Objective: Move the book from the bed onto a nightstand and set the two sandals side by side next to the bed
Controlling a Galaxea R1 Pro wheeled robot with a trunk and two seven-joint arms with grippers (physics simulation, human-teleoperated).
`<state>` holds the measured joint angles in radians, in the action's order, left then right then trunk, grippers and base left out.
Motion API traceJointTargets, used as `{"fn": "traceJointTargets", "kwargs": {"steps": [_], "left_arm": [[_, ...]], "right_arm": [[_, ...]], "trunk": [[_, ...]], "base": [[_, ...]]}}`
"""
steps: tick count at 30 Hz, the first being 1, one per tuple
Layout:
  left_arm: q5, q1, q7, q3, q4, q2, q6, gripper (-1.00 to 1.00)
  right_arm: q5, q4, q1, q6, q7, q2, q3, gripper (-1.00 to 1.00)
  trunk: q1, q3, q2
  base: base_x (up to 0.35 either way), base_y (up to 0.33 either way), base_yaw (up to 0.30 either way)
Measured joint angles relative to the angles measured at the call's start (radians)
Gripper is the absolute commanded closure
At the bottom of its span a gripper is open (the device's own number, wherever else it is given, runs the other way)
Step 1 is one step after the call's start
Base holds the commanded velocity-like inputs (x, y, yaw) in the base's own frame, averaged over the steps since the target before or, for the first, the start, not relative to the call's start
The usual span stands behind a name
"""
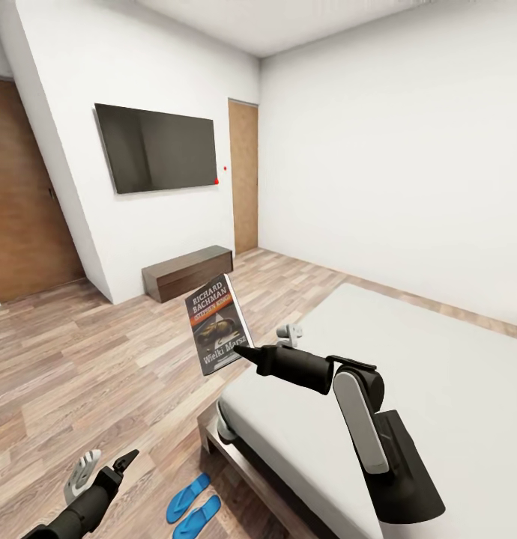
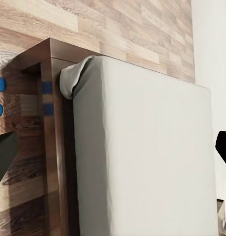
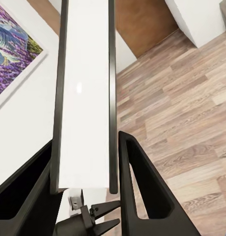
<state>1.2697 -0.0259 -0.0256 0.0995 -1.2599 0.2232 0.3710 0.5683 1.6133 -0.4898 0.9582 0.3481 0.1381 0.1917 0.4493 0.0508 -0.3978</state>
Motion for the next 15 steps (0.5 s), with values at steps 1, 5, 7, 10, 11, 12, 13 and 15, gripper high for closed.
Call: {"fn": "traceJointTargets", "kwargs": {"steps": [1, 5, 7, 10, 11, 12, 13, 15], "left_arm": [[0.0, 0.0, 0.0, -0.001, 0.0, 0.0, 0.0, -1.0], [0.0, 0.0, 0.0, -0.002, 0.001, 0.0, -0.001, -1.0], [-0.001, 0.0, 0.0, -0.003, 0.004, -0.001, -0.002, -1.0], [-0.001, 0.0, -0.001, -0.004, 0.007, -0.001, -0.002, -1.0], [-0.001, 0.0, -0.001, -0.004, 0.008, -0.001, -0.002, -1.0], [-0.001, 0.0, -0.001, -0.004, 0.009, -0.001, -0.002, -1.0], [-0.001, 0.0, -0.001, -0.004, 0.01, -0.001, -0.002, -1.0], [-0.001, 0.0, -0.001, -0.004, 0.011, -0.001, -0.002, -1.0]], "right_arm": [[0.001, 0.0, 0.0, 0.0, 0.0, 0.0, 0.0, 1.0], [0.001, 0.001, 0.0, 0.009, 0.0, 0.0, -0.001, 1.0], [0.001, 0.002, -0.004, 0.014, -0.003, 0.0, -0.001, 1.0], [0.001, 0.002, -0.006, 0.015, -0.004, -0.001, -0.001, 1.0], [0.001, 0.002, -0.006, 0.016, -0.005, -0.001, -0.001, 1.0], [0.001, 0.002, -0.006, 0.016, -0.005, 0.0, -0.001, 1.0], [0.001, 0.002, -0.007, 0.016, -0.006, 0.0, -0.001, 1.0], [0.001, 0.002, -0.008, 0.016, -0.007, 0.0, -0.001, 1.0]], "trunk": [[0.0, 0.0, 0.0], [0.0, 0.0, 0.0], [0.0, -0.001, 0.0], [0.0, -0.001, 0.0], [0.0, -0.001, 0.0], [0.0, -0.001, 0.0], [0.0, -0.002, 0.0], [0.0, -0.002, 0.0]], "base": [[0.0, 0.0, 0.006], [0.0, 0.0, 0.003], [0.0, 0.0, 0.001], [0.0, 0.0, 0.01], [0.0, 0.0, 0.056], [0.0, 0.0, 0.094], [0.0, 0.0, 0.128], [0.0, 0.0, 0.166]]}}
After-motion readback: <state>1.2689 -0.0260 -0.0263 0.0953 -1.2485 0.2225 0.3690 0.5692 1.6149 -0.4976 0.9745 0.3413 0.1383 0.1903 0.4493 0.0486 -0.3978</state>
